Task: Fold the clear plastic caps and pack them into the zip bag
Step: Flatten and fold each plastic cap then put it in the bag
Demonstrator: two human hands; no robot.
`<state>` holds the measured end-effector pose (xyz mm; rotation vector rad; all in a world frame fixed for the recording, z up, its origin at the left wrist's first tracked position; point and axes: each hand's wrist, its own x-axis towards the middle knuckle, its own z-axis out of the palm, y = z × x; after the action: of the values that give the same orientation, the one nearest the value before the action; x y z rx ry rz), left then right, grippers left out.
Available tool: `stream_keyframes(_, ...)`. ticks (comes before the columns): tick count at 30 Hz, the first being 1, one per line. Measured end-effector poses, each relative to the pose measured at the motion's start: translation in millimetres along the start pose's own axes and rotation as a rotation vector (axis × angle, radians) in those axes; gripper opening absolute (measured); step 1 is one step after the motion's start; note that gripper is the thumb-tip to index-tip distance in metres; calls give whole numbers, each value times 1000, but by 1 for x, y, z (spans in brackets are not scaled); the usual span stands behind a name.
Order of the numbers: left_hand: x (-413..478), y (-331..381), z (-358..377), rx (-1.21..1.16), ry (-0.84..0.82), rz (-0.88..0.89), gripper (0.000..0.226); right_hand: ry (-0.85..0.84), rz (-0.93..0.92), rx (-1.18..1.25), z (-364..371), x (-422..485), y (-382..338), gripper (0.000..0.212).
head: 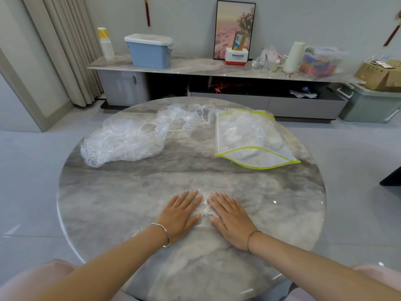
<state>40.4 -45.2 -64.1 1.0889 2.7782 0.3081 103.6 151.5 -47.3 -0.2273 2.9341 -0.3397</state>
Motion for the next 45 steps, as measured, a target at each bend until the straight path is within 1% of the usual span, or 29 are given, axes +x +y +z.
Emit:
stream_keyframes(4, 1, 2, -1, 11, -11, -27, 98, -25, -4, -5, -1, 3, 1, 91)
stream_keyframes(10, 1, 3, -1, 10, -9, -25, 108, -26, -12, -12, 3, 4, 1, 92)
stream_keyframes(17, -1, 5, -3, 20, -40, -42, 98, -26, -29, -16, 8, 5, 3, 91)
stream_keyframes(18, -1, 6, -2, 23, -44, -43, 99, -33, -27, -14, 8, 5, 3, 89)
stream_keyframes(20, -1, 6, -1, 18, -43, -45, 100, -51, -22, -5, 6, 5, 3, 75)
stream_keyframes(21, -1, 6, -2, 20, -42, -44, 102, -45, -22, 11, 3, 5, 2, 68)
stream_keyframes(22, 0, 5, -4, 24, -48, -47, 105, -18, -31, 32, 0, 5, 2, 67)
stream_keyframes(24, 1, 4, -15, 43, -46, -47, 111, 89, -74, 77, -10, 3, 1, 76)
stream_keyframes(25, 2, 3, -22, 41, -30, -57, 108, 150, -104, 96, -14, 2, 0, 74)
stream_keyframes(27, 3, 1, -35, 60, -12, -72, 94, 266, -198, 122, -19, 0, 0, 59)
stream_keyframes(28, 2, 0, -40, 76, -29, -79, 86, 300, -253, 118, -19, -1, 0, 50)
stream_keyframes(29, 1, 0, -43, 85, -56, -85, 74, 308, -304, 97, -18, -2, 0, 45)
stream_keyframes(30, 0, 0, -45, 81, -84, -96, 57, 296, -354, 68, -15, -2, 0, 44)
stream_keyframes(31, -2, 0, -46, 72, -98, -101, 46, 266, -394, 47, -13, -4, -1, 46)
stream_keyframes(32, -3, 1, -48, 72, -99, -99, 41, 231, -420, 34, -11, -6, -3, 51)
stream_keyframes(35, -6, 5, -52, 156, -74, -51, 39, 162, -473, -27, -9, -9, -2, 58)
stream_keyframes(37, -8, 5, -55, 194, -41, 5, 36, 181, -495, -65, -5, -9, -2, 51)
stream_keyframes(39, -9, 4, -58, 141, -4, 74, 36, 221, -512, -74, -2, -6, -2, 36)
stream_keyframes(40, -10, 2, -59, 79, -10, 101, 43, 248, -513, -59, -1, -4, -2, 31)
stream_keyframes(42, -11, -1, -61, -45, -102, 99, 58, 247, -434, 68, -2, -4, -4, 27)
stream_keyframes(44, -10, -5, -61, -100, -180, 64, 63, 230, -242, 264, -6, -3, -2, 24)
stream_keyframes(45, -10, -7, -61, -116, -194, 56, 64, 227, -137, 417, -8, -4, -2, 23)
